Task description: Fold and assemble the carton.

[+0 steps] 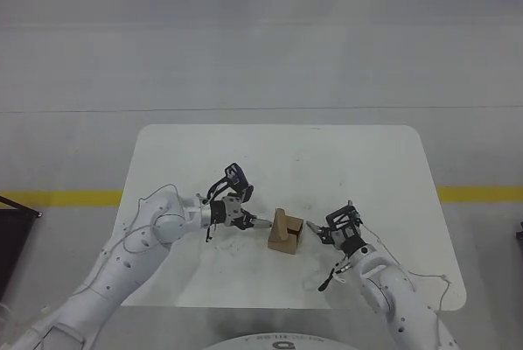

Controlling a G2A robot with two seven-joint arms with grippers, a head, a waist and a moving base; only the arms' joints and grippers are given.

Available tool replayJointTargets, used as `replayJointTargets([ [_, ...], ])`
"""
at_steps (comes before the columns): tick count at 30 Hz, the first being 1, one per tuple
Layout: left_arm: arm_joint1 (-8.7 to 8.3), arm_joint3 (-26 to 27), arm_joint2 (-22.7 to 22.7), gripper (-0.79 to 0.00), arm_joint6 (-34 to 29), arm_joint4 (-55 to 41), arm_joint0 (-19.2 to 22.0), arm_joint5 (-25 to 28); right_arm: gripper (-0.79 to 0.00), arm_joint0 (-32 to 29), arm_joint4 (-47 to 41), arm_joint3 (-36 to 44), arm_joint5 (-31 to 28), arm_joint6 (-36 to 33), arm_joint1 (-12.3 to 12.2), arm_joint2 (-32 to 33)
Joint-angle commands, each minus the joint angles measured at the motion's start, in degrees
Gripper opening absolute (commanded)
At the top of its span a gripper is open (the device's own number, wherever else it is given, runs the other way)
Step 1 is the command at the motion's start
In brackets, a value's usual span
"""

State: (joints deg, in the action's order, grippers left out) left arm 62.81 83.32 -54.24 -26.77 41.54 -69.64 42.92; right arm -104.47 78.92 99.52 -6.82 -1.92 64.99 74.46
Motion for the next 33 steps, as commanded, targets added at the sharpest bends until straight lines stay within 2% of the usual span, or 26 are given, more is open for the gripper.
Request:
replayJointTargets([
  [1,-0.32,1.26,-0.80,0.000,-1.14,-0.43,-0.31,0.13,0.000,1.22,0.60,-0.20,-0.03,-0.08,0.15,-0.89],
  [7,-0.34,3.51,0.14,0.000,-3.38,-0.22,-0.29,-1.00,0.000,3.98,2.57,-0.73,-0.82,0.05,0.40,-2.44],
  [16,0.68,0.89,3.31,0.000,-2.27,-0.70,2.14,-1.66,0.000,5.72,3.23,-2.22,-1.57,4.00,0.64,-3.18],
  [22,1.02,-0.44,4.15,0.000,-1.89,-0.88,3.20,-1.80,0.000,2.45,-0.76,-1.84,0.24,3.93,0.47,-0.02],
  [28,1.11,-1.29,4.37,0.000,-1.72,-1.07,3.63,-1.62,0.000,-2.28,0.62,0.51,-1.28,1.91,0.05,0.77],
  [33,1.38,-2.54,5.31,0.000,-2.10,-1.57,4.15,-1.38,0.000,-0.31,2.87,-0.11,-1.80,0.12,0.27,-1.38],
])
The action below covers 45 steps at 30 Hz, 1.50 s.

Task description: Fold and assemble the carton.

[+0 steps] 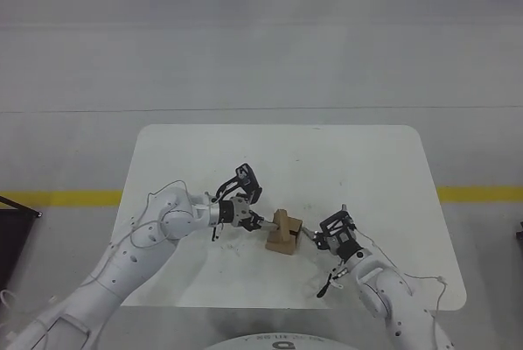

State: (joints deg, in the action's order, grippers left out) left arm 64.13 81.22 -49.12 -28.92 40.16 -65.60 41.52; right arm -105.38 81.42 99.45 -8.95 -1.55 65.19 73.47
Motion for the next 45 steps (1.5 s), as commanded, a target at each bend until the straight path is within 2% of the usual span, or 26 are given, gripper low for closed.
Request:
replayJointTargets([
  [1,0.13,-1.04,0.35,0.000,0.22,-0.40,0.15,-0.01,0.000,0.94,0.71,-0.10,0.62,-0.41,0.14,-0.79],
  [10,0.75,-4.47,1.72,0.000,1.53,-0.37,0.93,-0.75,0.000,3.22,2.68,0.33,0.05,-0.84,0.30,-1.75],
  [19,1.29,-7.45,2.47,0.000,2.14,-0.47,1.61,-2.68,0.000,2.59,2.93,-0.10,-1.05,0.91,0.22,-1.68],
  [26,1.62,-8.98,3.09,0.000,1.51,-0.28,2.26,-3.33,0.000,0.86,-3.04,1.96,-0.87,4.37,0.16,1.16],
  [33,1.88,-9.19,3.29,0.000,1.81,-0.55,2.58,-3.43,0.000,-1.57,-7.81,7.00,-6.26,5.68,-0.26,3.81],
  [38,1.85,-9.06,3.11,0.000,2.08,-0.22,2.35,-3.37,0.000,-3.08,-3.17,12.36,-10.48,2.89,-0.81,3.73],
  [45,1.82,-8.53,3.01,0.000,1.91,0.22,2.02,-3.56,0.000,-1.45,3.90,14.93,-7.82,-3.13,-0.65,0.24],
])
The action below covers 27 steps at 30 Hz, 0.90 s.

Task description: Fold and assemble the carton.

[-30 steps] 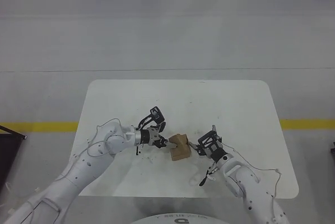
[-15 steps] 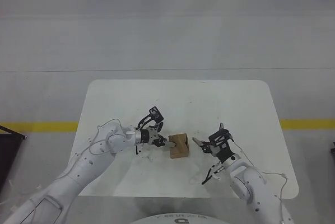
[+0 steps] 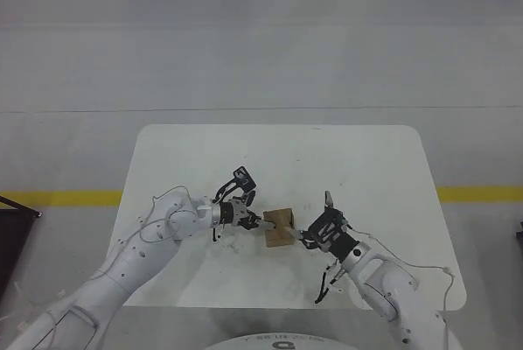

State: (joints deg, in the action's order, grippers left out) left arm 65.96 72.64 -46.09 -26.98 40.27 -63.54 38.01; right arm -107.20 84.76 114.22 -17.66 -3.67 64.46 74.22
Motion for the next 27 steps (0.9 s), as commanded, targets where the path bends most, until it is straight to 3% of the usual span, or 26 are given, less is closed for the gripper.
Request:
replayJointTargets([
  [1,-0.02,0.10,-0.06,0.000,-0.04,0.14,-0.10,-0.08,0.000,0.79,0.60,0.21,1.79,-1.41,0.19,-1.01],
  [11,-0.17,0.57,-0.61,0.000,0.16,0.42,-0.74,-0.08,0.000,4.39,-3.19,-4.27,7.38,-4.58,0.99,-2.47],
  [19,-0.22,0.67,-0.88,0.000,-0.17,0.35,-0.80,0.14,0.000,4.68,-2.62,-3.62,3.96,-3.18,0.85,-2.92],
  [27,-0.10,0.62,-0.75,0.000,-0.44,0.22,-0.52,0.23,0.000,7.04,0.64,-3.56,5.01,-8.08,1.19,-5.94],
])
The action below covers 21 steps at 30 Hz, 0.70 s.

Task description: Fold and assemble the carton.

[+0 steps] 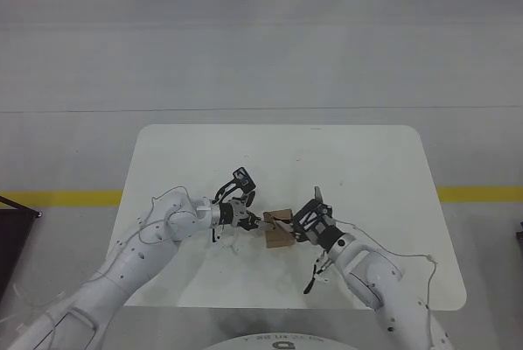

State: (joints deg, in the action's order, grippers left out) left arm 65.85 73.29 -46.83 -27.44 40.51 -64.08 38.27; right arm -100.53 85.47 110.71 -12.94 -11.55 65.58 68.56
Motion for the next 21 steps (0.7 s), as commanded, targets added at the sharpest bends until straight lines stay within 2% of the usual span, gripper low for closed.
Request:
replayJointTargets([
  [1,0.02,-0.07,-0.02,0.000,0.07,-0.01,0.04,-0.06,0.000,0.64,-0.43,0.02,1.02,0.07,0.16,-0.40],
  [5,0.01,-0.17,-0.27,0.000,0.29,-0.09,0.06,-0.07,0.000,0.16,-3.01,0.75,3.19,1.57,0.33,0.25],
  [13,0.02,-0.12,-0.41,0.000,-0.09,-0.14,0.14,-0.09,0.000,-1.44,-0.59,3.63,-0.87,1.51,-0.21,1.10],
  [21,0.12,-0.28,-0.34,0.000,-0.24,-0.37,0.30,-0.11,0.000,0.87,-0.74,0.09,3.55,-1.22,0.26,0.59],
])
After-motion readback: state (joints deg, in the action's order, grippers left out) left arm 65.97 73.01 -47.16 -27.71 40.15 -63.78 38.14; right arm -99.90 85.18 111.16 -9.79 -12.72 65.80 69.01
